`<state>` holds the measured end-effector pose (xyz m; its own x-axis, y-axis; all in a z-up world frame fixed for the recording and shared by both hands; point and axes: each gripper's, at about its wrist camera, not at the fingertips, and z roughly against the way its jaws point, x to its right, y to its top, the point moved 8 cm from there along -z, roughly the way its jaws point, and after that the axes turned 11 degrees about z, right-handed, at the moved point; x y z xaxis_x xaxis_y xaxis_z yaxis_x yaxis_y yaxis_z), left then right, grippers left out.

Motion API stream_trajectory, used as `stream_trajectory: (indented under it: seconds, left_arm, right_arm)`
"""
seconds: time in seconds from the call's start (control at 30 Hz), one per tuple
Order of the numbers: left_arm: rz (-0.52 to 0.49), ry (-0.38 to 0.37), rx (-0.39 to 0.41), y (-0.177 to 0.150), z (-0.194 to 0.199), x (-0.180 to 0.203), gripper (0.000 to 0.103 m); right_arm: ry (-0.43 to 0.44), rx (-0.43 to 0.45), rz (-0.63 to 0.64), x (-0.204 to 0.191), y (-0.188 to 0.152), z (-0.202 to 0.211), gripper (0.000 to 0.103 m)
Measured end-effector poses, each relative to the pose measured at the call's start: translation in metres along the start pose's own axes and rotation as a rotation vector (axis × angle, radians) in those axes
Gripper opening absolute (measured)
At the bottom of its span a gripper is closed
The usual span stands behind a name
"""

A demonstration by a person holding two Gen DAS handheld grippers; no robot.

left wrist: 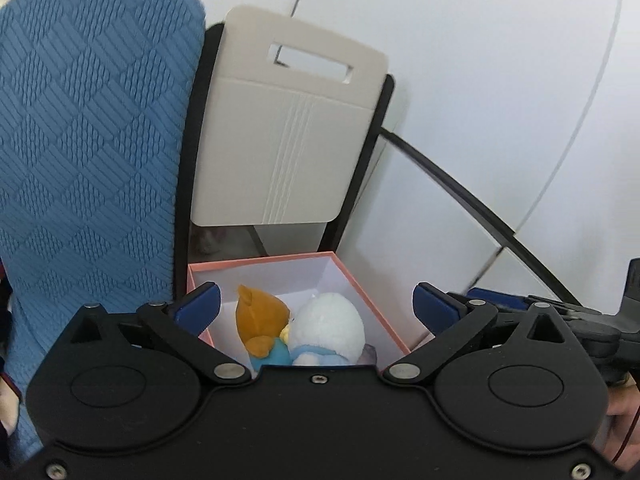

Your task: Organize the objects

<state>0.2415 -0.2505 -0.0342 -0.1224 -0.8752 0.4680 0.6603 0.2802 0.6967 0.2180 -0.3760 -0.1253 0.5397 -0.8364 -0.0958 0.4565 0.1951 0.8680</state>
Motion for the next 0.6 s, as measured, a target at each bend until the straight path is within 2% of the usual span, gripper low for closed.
stream_trajectory:
  seconds: [0.17,0.3,0.6]
  left_arm:
    - [0.012,-0.030,0.007,-0.010,0.021,-0.002,0.103]
    - [0.001,-0.002,0.021,-0.021,0.029,-0.007,0.103]
    - [-0.015,-0.003,-0.028,-0.055,0.026,-0.020,0.103]
  right_arm:
    - [0.022,-0.017,-0.007,-0.021,-0.015,0.011,0.068]
    - [0.031,-0.026,-0.041,-0.032,-0.033,0.021,0.068]
    - [0.004,-0.089,-0.095,-0.050,-0.084,0.025,0.068]
